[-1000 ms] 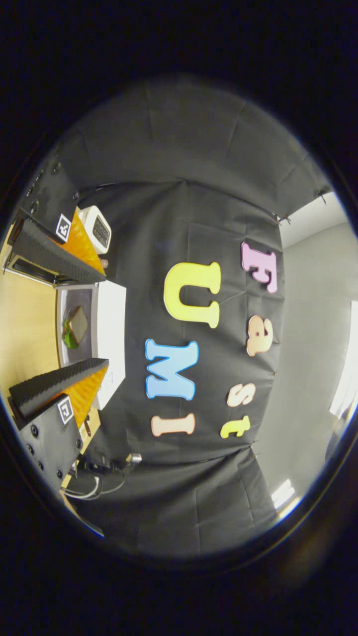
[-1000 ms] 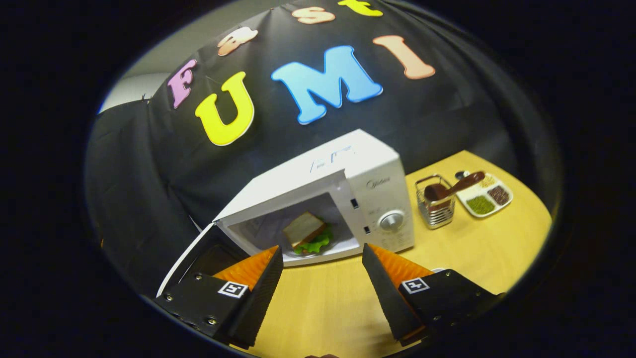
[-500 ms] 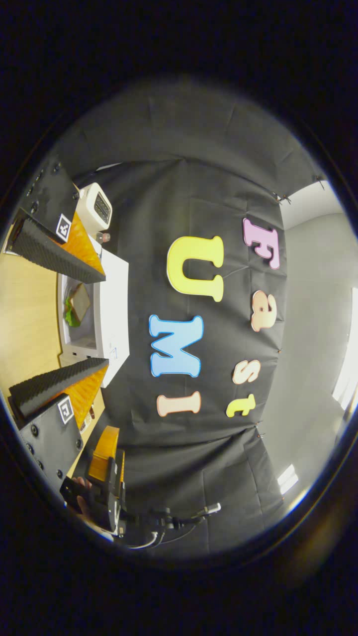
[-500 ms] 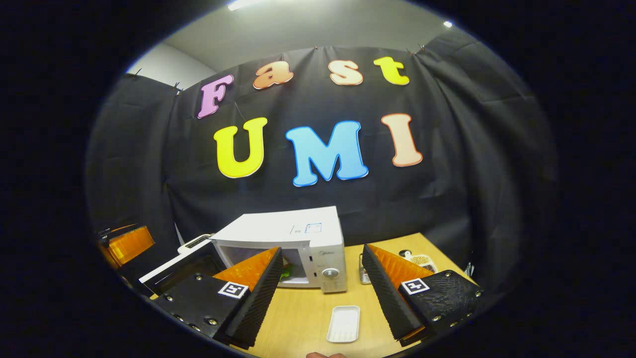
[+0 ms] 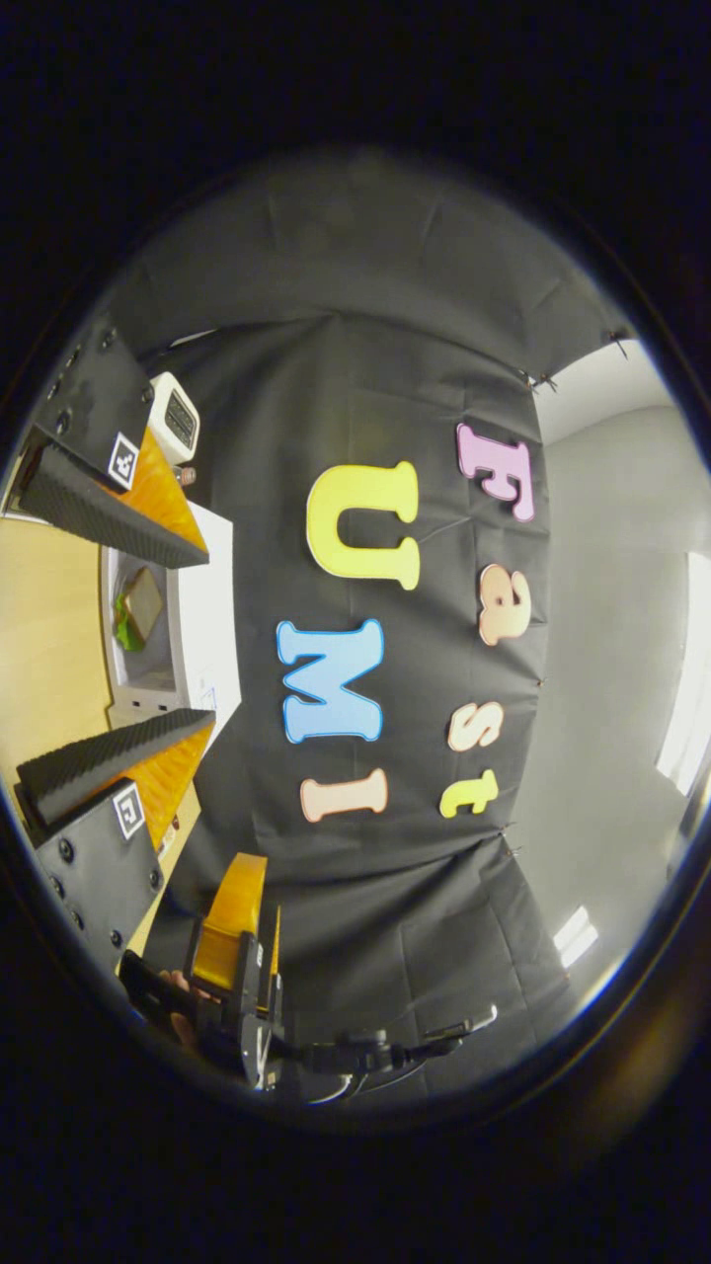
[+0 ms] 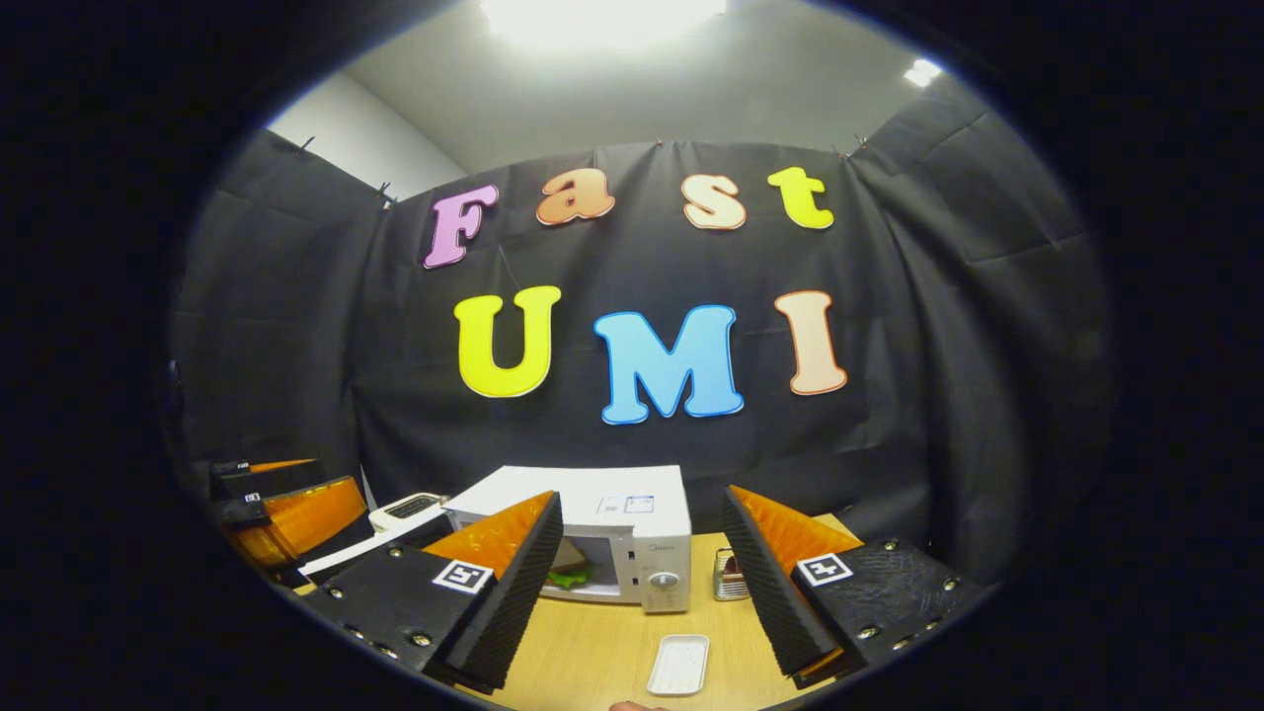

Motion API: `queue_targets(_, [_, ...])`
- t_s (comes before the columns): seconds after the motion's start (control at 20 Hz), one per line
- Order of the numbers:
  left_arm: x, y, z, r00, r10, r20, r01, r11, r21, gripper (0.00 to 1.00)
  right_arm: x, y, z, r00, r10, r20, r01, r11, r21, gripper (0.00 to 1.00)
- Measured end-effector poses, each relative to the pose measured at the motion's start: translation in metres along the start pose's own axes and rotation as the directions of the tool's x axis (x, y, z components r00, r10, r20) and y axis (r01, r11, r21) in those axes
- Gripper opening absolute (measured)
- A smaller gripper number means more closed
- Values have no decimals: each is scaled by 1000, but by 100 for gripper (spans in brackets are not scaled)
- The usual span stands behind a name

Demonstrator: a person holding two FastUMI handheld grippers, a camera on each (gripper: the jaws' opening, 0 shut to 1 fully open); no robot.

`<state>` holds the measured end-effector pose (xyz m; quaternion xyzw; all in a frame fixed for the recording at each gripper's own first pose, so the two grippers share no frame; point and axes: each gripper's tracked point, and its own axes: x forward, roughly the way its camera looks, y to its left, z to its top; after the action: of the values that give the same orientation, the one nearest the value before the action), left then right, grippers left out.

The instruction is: Open the microwave oven with the left hand, put the food in, and close the microwave oven.

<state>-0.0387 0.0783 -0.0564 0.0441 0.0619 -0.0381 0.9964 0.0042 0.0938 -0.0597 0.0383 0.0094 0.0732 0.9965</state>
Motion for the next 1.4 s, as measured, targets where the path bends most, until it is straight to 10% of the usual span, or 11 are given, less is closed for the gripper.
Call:
queue_targets(0.05, [-3,3,-1,1000,-1,-5,1,1000,-4,91,4,6,4,1000,0,2,0,1000,0,96])
queue_targets(0.3, [-20,44,-28,995,65,-72,-67,997,-25,9,9,9,3,1000,5,0,-5,1000,2,96])
queue_targets(0.8, [-109,240,-140,854,403,-329,-402,913,74,6,10,10,-3,1000,9,-17,-9,1000,0,96])
queue_targets(1.4, [-122,202,-220,826,286,-486,-308,951,36,7,11,11,-23,998,11,-67,-11,1000,-4,96])
